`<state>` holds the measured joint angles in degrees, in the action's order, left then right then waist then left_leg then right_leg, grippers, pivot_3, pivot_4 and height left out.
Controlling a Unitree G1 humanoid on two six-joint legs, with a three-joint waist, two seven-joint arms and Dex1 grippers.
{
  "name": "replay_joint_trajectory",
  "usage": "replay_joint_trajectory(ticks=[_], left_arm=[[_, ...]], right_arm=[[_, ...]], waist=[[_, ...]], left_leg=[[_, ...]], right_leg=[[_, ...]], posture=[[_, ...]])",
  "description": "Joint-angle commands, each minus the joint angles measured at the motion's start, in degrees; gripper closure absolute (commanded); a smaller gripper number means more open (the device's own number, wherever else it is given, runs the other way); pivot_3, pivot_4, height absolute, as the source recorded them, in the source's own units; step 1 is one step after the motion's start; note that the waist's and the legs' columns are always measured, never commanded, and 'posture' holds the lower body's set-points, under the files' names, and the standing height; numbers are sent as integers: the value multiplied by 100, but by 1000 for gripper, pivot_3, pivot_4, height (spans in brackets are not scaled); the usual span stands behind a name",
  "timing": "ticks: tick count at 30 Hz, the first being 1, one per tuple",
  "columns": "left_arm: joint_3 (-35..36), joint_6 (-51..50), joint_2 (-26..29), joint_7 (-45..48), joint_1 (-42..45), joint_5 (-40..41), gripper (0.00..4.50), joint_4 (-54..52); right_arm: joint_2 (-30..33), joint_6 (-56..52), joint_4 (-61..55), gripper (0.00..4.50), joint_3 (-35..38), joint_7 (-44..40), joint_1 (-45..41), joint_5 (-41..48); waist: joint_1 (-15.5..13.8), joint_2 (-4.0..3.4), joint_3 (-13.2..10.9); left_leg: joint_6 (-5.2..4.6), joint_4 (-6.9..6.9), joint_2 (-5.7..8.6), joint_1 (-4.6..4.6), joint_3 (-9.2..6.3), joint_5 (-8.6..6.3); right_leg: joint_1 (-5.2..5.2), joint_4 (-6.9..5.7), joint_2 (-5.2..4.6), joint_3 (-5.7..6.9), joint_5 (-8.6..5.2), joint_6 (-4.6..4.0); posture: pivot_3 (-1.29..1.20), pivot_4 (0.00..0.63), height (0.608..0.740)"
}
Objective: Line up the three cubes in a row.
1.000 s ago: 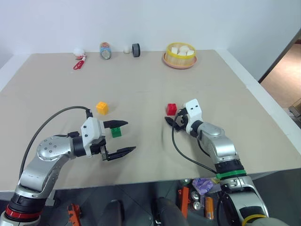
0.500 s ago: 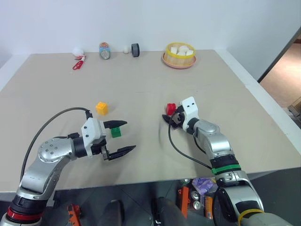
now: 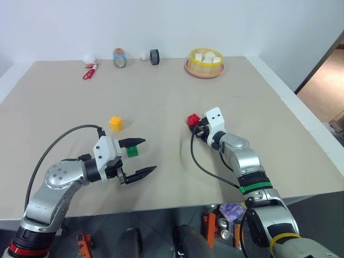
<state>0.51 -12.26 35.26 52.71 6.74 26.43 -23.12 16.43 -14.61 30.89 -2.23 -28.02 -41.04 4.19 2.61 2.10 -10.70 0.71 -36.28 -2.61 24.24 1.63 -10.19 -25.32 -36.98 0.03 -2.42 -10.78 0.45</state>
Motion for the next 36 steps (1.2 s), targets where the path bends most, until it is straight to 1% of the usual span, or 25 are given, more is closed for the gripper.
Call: replay_joint_trajectory(ticks=[1,3,6,9,11,15,21,24,31,36], left_arm=[[271,60,96,13,-88,120,0,-184],[348,61,144,76,-148,166,0,-157],[488,93,279,255,-265,248,0,-48],[623,76,493,612,-432,389,0,39],[715,62,592,756,-492,474,0,97],[801,-12,640,809,-449,580,0,131],[935,-101,733,806,-619,665,0,-35],[1071,-137,798,800,-788,717,0,-160],[1525,-304,845,609,-1495,873,0,-740],[1713,-367,828,479,-1820,917,0,-991]], right_arm=[[205,227,-72,3306,117,-377,-165,118],[397,350,-190,3306,112,-885,-90,241],[883,798,-553,3306,-25,-2071,214,427],[1358,1321,-1059,3306,-183,-3477,674,771],[1488,1465,-1225,3306,-315,-4019,800,879],[1505,1933,-1123,3306,-683,-4631,848,711],[1313,2490,-531,3306,-982,-5048,568,587],[1248,2622,-269,3306,-1044,-5260,415,584],[1107,2750,792,3306,-963,-5653,-342,622],[1178,2882,1087,3306,-969,-6018,-464,622]], waist=[[0,0,0],[0,0,0],[-8,-1,0],[-3,0,0],[22,-2,-2],[17,-2,-2],[20,-2,-2],[13,-2,-2],[13,-2,-2],[12,-2,-2]], left_leg=[[0,0,0,0,0,0],[0,0,0,0,0,0],[0,0,1,0,1,0],[-2,0,2,0,1,-7],[-7,0,-3,-4,1,-15],[-7,0,-19,-16,1,-14],[-6,-2,-19,-18,8,-15],[-3,-2,-19,-16,10,-17],[4,-1,-20,-16,10,-21],[4,-1,-21,-17,8,-21]], right_leg=[[0,0,0,-1,0,0],[0,0,0,-1,0,0],[0,1,0,-3,0,0],[1,1,0,-3,-5,-5],[1,1,5,-3,-9,-9],[-1,-2,26,-6,-8,-12],[-1,-2,27,-13,-8,-13],[-2,-2,26,-17,-8,-13],[-3,-2,25,-17,-11,-19],[-2,-2,26,-16,-13,-22]], posture=[[0,150,740],[0,150,740],[0,150,740],[0,150,740],[0,150,740],[0,150,740],[0,150,740],[0,150,740],[0,150,740],[0,150,740]])
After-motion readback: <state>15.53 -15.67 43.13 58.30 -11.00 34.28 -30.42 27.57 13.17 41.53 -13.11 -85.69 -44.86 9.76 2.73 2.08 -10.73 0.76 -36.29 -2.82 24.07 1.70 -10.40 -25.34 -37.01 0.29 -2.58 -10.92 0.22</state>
